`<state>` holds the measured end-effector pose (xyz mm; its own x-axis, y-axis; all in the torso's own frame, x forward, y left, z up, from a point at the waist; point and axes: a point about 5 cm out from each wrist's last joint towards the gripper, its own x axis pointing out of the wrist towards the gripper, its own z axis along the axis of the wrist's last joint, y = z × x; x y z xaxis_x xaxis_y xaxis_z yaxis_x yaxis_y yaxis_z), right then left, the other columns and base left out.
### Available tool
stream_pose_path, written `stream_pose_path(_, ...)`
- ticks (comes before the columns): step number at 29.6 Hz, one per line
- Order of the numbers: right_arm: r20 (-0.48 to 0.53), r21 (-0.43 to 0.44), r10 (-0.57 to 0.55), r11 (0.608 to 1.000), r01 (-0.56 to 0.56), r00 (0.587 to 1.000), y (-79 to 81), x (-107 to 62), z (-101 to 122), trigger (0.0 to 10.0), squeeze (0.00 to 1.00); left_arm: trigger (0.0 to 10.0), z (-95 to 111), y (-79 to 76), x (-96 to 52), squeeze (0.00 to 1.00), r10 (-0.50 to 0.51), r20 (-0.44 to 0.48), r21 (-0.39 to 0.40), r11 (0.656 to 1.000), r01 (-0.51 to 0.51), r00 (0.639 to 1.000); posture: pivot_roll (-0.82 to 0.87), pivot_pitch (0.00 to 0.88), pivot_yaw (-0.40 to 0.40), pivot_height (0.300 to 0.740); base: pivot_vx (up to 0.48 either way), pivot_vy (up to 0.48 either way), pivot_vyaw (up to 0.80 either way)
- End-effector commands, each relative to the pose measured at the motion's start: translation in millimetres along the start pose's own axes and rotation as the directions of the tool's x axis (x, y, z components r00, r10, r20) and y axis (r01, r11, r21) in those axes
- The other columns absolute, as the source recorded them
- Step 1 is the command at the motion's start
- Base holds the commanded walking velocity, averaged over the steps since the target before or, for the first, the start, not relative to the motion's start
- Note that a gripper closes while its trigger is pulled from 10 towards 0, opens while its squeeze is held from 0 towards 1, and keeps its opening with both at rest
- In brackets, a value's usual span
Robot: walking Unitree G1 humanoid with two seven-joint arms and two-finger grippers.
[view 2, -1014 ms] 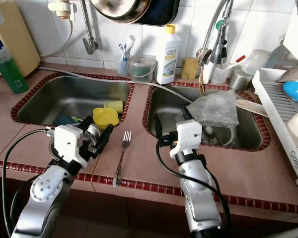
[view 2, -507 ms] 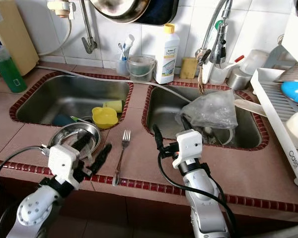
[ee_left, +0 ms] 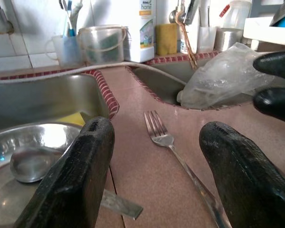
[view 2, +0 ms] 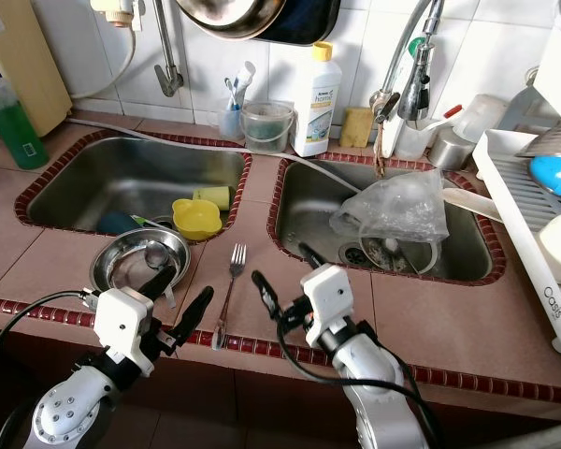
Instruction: Kitchen organization
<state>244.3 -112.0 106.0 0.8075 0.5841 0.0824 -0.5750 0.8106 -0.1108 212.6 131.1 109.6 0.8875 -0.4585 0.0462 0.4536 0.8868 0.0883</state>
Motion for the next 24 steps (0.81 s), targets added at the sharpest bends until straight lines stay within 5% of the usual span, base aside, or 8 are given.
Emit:
stream_pose_path(1, -0.002, 0.012, 0.037, 0.999, -0.037, 0.999, 3.4, -3.1, 3.5, 10.0, 0.0, 10.0, 1.9, -0.8, -2.5, 0.0, 0.006, -0.002, 0.006, 1.0, -0.006, 1.0, -0.01, 0.052, -0.052, 0.74, 0.0, 0.0, 0.0)
stream_pose_path(7, -0.021, 0.025, 0.058, 0.998, -0.058, 0.998, 7.0, -9.1, 2.5, 10.0, 0.0, 10.0, -6.3, -2.7, -7.4, 0.0, 0.021, -0.043, -0.03, 0.999, -0.023, 0.999, -0.02, 0.062, -0.048, 0.74, 0.0, 0.0, 0.0)
stream_pose_path(24, -0.038, 0.053, 0.055, 0.997, -0.052, 0.998, 11.7, -15.0, 5.0, 10.0, 0.0, 10.0, -13.8, -1.7, -3.7, 0.0, 0.06, -0.081, 0.028, 0.998, -0.058, 0.995, -0.04, 0.085, -0.031, 0.74, 0.0, 0.0, 0.0)
